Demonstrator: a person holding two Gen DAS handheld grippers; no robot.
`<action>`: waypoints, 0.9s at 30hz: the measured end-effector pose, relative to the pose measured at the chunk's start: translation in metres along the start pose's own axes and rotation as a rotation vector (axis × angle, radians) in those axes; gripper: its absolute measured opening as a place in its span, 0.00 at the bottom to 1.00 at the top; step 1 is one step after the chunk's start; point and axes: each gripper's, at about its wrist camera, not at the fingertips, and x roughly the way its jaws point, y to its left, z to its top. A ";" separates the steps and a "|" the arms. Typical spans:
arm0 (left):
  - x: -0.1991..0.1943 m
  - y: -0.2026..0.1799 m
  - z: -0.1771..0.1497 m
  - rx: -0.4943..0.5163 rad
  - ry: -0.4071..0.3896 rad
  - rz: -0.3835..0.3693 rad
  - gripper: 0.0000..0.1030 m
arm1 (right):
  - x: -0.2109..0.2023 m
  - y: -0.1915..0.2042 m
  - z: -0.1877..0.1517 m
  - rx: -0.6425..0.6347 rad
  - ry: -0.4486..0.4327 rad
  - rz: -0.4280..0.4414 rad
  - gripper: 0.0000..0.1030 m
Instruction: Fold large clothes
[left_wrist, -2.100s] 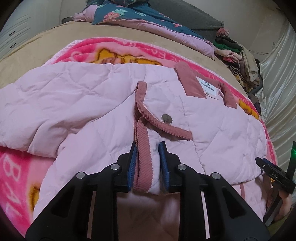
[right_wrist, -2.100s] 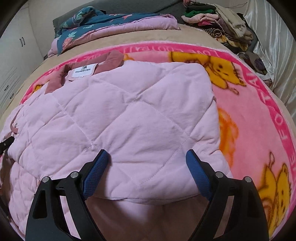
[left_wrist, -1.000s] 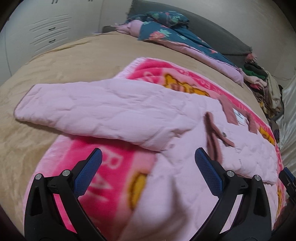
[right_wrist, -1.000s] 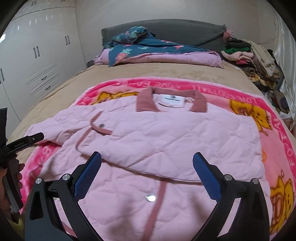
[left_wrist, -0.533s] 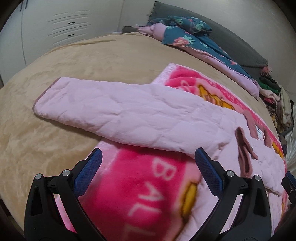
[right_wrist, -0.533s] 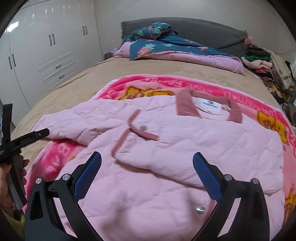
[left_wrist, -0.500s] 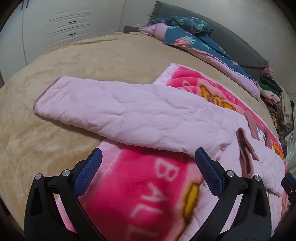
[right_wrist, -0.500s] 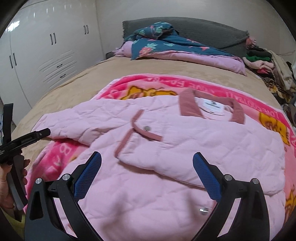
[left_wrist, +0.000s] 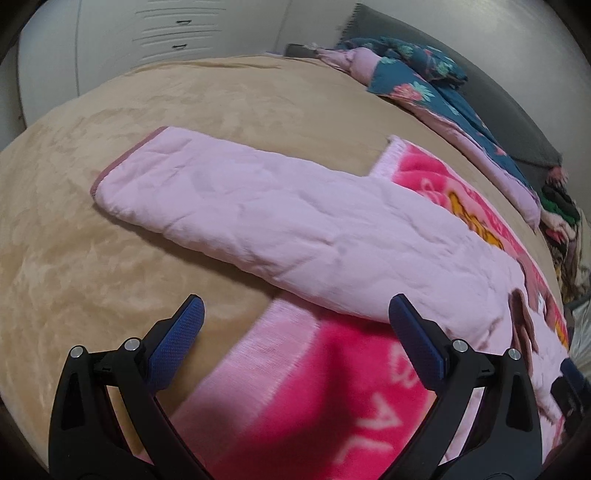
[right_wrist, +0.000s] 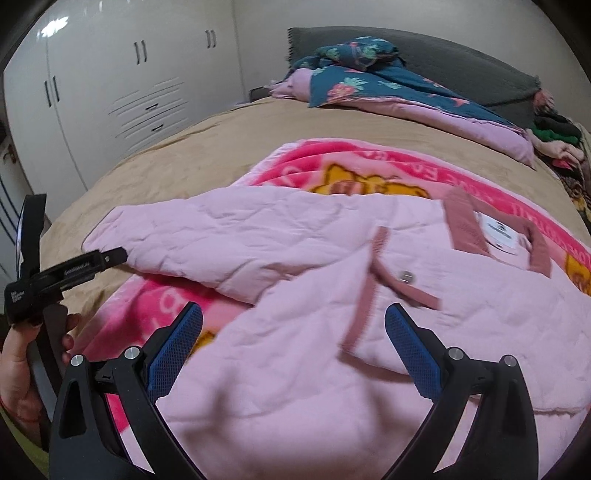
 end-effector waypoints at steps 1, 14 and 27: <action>0.001 0.002 0.001 -0.005 -0.001 0.002 0.91 | 0.004 0.007 0.002 -0.011 0.003 0.007 0.96; 0.037 0.051 0.024 -0.201 -0.028 0.016 0.91 | 0.025 0.030 0.009 -0.049 0.015 0.033 0.96; 0.066 0.092 0.050 -0.350 -0.089 0.007 0.61 | 0.008 -0.018 -0.007 0.018 0.023 -0.034 0.96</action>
